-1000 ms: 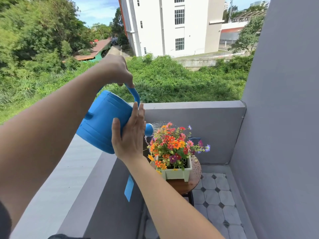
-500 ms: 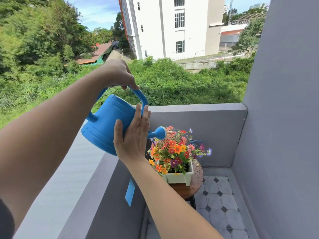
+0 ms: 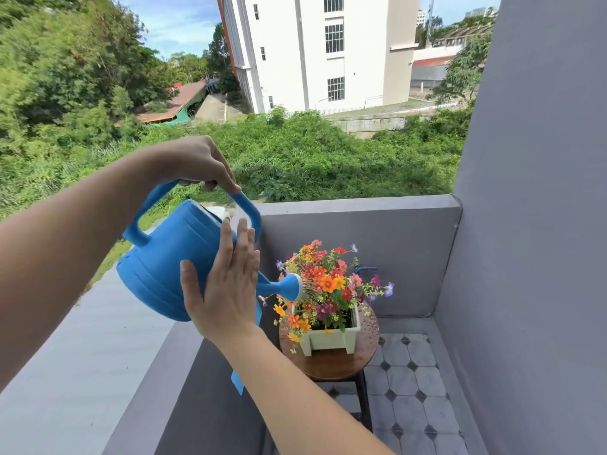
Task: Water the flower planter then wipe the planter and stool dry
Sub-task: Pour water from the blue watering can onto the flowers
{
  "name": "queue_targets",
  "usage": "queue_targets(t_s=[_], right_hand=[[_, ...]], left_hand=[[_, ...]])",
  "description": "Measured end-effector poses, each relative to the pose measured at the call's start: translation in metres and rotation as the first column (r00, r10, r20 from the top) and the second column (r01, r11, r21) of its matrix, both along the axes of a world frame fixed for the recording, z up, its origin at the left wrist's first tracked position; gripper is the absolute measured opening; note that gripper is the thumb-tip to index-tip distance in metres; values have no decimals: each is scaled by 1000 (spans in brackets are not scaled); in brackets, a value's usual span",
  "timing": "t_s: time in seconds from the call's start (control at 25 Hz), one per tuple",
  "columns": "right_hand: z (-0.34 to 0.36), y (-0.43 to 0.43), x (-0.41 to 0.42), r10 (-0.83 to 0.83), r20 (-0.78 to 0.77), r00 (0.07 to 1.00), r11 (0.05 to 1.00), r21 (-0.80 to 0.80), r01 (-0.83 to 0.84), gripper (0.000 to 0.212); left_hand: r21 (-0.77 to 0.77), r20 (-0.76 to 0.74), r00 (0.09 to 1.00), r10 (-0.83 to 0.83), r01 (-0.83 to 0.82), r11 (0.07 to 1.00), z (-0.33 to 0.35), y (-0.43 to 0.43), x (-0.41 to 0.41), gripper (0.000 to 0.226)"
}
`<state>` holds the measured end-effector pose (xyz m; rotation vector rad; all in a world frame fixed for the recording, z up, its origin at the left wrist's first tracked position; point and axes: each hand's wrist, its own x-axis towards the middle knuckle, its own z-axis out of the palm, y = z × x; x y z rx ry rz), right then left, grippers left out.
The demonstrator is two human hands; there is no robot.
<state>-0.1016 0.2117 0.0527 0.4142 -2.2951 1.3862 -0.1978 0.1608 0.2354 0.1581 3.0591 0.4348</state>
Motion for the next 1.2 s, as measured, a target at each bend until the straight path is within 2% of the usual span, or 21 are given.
queue_targets(t_s=[0.12,0.24,0.44,0.64,0.92,1.08,1.2], right_hand=[[2,1,-6,-57,-59,997,998,2,58,66],[6,7,-20,-77,-89,993,996,28,80,65],[12,10,-31,68,-13,998,994,91,-66,74],[3,8,-15,153,-15,988,979,142,-150,79],[-25,17,12,98,-242,965,972,233,-40,84],[-26,34,-3,60,-402,913,963,264,53,80],[-18,34,-20,80,-405,911,958,283,42,82]], left_hand=[[-2,-14,999,-36,36,999,6,3,3,17],[21,-97,995,-27,29,999,13,8,3,18],[-31,-211,977,9,-16,999,15,1,5,24],[-105,-152,988,36,-53,993,10,-4,16,26],[-137,-104,990,-97,83,987,7,11,46,17],[-96,-180,976,-124,108,990,12,15,51,15],[-66,-253,963,-96,82,994,16,8,48,21]])
